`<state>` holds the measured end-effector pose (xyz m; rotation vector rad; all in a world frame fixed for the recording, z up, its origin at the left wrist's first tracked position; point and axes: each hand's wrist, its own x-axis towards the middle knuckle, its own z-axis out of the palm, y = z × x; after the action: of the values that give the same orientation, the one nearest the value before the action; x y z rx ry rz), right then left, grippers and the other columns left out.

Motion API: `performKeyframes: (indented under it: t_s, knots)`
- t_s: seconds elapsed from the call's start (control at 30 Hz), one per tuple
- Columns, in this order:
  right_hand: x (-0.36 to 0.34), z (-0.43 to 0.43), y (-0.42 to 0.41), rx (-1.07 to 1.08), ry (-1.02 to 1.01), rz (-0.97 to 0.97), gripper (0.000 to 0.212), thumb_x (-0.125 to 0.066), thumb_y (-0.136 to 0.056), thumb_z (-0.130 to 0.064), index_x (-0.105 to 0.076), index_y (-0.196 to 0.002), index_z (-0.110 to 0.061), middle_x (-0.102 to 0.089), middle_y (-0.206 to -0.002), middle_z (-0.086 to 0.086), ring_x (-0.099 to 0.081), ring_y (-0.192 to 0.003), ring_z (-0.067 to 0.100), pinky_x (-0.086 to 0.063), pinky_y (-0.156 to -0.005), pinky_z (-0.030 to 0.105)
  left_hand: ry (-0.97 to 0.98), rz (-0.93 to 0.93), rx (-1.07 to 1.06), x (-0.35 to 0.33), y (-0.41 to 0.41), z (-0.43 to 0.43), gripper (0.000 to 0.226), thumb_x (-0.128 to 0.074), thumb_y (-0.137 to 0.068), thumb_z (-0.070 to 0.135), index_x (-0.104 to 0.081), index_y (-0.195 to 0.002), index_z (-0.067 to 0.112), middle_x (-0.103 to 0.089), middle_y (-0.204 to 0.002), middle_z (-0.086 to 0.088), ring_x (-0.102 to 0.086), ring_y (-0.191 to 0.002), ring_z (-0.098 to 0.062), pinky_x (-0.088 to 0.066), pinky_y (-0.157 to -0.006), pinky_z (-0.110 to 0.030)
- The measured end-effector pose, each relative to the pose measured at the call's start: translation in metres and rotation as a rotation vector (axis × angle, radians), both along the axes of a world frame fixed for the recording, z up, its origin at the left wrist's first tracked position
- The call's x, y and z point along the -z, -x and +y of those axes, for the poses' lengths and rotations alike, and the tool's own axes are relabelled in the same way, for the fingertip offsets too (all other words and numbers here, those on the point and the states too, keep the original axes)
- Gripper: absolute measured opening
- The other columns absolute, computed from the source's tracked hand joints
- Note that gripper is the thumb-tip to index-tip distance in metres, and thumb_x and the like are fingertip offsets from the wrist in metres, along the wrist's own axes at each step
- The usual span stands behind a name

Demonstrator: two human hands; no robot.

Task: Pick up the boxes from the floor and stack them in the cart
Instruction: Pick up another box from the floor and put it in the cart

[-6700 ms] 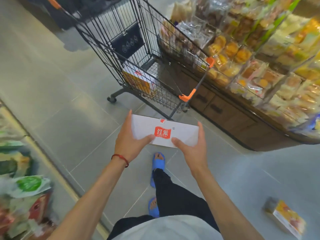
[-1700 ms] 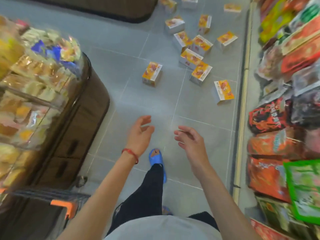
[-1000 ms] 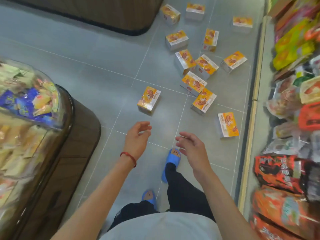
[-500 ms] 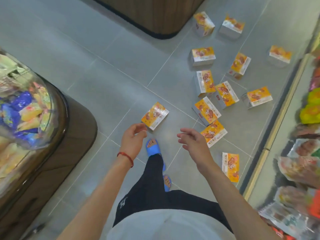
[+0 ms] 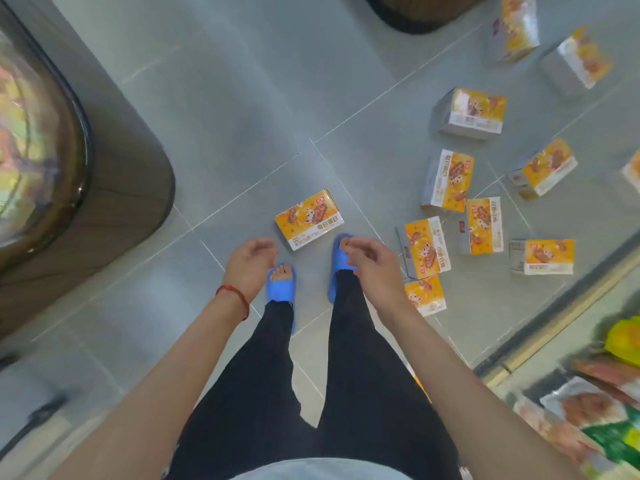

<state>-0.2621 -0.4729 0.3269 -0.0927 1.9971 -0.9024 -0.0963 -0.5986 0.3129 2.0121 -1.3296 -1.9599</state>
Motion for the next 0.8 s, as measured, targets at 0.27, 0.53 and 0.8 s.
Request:
performKeyframes:
  t_s: [0.27, 0.53, 0.8]
  knots:
    - [0.072, -0.036, 0.074, -0.382, -0.070, 0.053, 0.015, -0.063, -0.097, -0.015, -0.073, -0.106, -0.019, -0.076, -0.104, -0.005, -0.070, -0.102, 0.013, -0.054, -0.094, 0.028, -0.134, -0.069, -0.184, 0.076, 0.036, 0.013, 0.017, -0.059, -0.095, 0.008, -0.065, -0.108, 0.018, -0.065, -0.094, -0.002, -0.061, -0.091, -0.018, -0.044, -0.069, -0.022]
    - [0.193, -0.060, 0.110, -0.523, -0.228, -0.010, 0.010, -0.064, -0.097, -0.013, -0.067, -0.100, -0.022, -0.066, -0.090, -0.011, -0.061, -0.085, 0.007, -0.043, -0.071, 0.008, -0.232, -0.146, -0.304, 0.207, 0.035, 0.013, 0.014, -0.062, -0.093, 0.010, -0.065, -0.090, 0.024, -0.066, -0.090, -0.005, -0.060, -0.086, -0.021, -0.045, -0.079, -0.030]
    - [0.368, -0.075, 0.117, -0.583, -0.311, 0.054, 0.013, -0.057, -0.101, -0.016, -0.067, -0.110, -0.014, -0.066, -0.091, -0.004, -0.060, -0.075, 0.004, -0.047, -0.066, 0.008, -0.252, -0.162, -0.309, 0.386, 0.029, 0.000, 0.003, -0.066, -0.090, 0.019, -0.066, -0.091, 0.020, -0.063, -0.091, -0.004, -0.056, -0.071, -0.018, -0.048, -0.070, -0.029]
